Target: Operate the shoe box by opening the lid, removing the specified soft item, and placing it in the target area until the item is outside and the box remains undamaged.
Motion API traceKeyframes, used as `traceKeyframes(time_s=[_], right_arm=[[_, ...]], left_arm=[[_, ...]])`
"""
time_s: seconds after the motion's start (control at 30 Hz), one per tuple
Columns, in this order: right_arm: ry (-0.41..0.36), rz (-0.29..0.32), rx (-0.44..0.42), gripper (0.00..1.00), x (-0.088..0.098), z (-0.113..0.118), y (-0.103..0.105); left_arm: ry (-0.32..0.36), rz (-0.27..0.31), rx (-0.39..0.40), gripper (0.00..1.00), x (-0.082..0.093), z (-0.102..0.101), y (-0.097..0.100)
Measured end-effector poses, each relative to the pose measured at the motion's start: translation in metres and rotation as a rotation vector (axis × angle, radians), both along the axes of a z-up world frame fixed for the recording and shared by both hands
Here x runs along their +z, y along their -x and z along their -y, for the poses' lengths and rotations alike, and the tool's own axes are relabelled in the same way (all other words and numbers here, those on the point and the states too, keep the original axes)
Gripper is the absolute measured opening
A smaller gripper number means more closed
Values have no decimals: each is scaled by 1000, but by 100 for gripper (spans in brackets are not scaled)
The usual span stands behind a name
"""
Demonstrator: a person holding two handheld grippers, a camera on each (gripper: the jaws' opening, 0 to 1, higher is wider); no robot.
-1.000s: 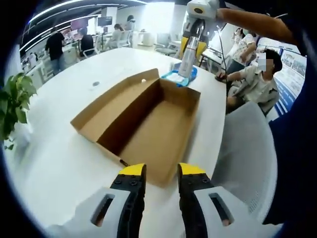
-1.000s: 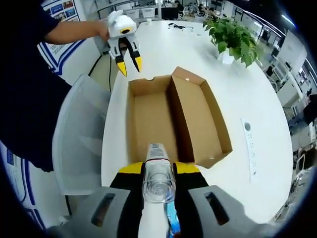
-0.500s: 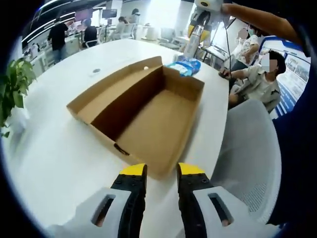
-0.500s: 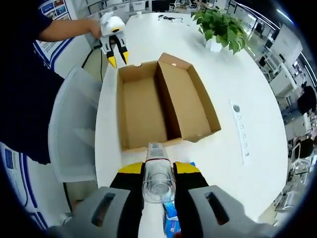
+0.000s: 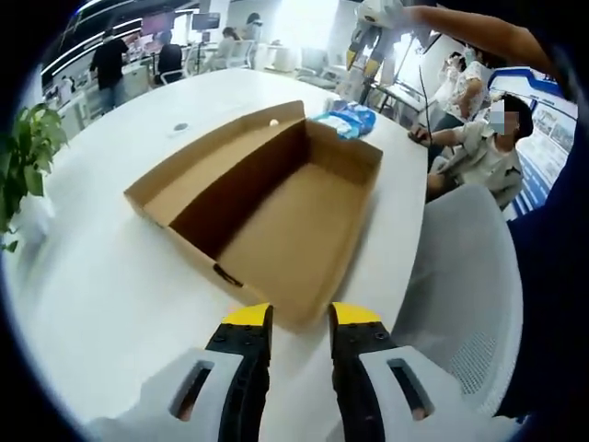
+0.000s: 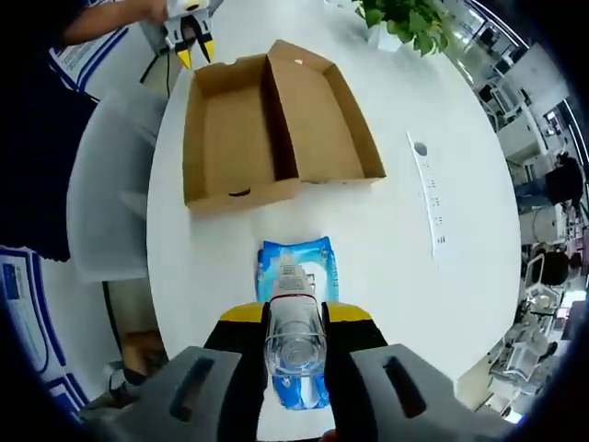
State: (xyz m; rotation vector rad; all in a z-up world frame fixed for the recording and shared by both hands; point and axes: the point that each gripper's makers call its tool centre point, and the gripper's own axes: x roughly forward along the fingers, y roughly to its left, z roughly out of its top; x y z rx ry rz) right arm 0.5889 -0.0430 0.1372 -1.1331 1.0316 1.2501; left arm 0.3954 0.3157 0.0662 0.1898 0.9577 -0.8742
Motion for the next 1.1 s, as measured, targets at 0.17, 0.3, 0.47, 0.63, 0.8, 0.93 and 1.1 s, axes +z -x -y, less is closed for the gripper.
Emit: traceKeyframes(time_s=[0.17,0.3,0.47,0.63,0.8,0.93,1.1], right_arm=[[49,2,10,19,-10,12,-13],[95,-6,37,19,-19,21,-13],[116,3,55,19,-25,23,-21],[119,22,79,20,-35,17,-38],[115,33,90,20,-48,12,-52],[107,38,88,20,-54,12,-63],[117,32,88,20,-63,16,-75]], left_arm=[[-8,-12,6,22,-3,-2,1],[-11,-15,4,22,-5,-3,0],[-3,-11,9,23,-3,-2,-5],[-7,-7,7,22,-3,-3,-6],[-9,-11,8,22,-2,-5,-6],[-7,-15,17,22,-1,-4,-7],[-10,-18,13,22,-1,-3,-7]])
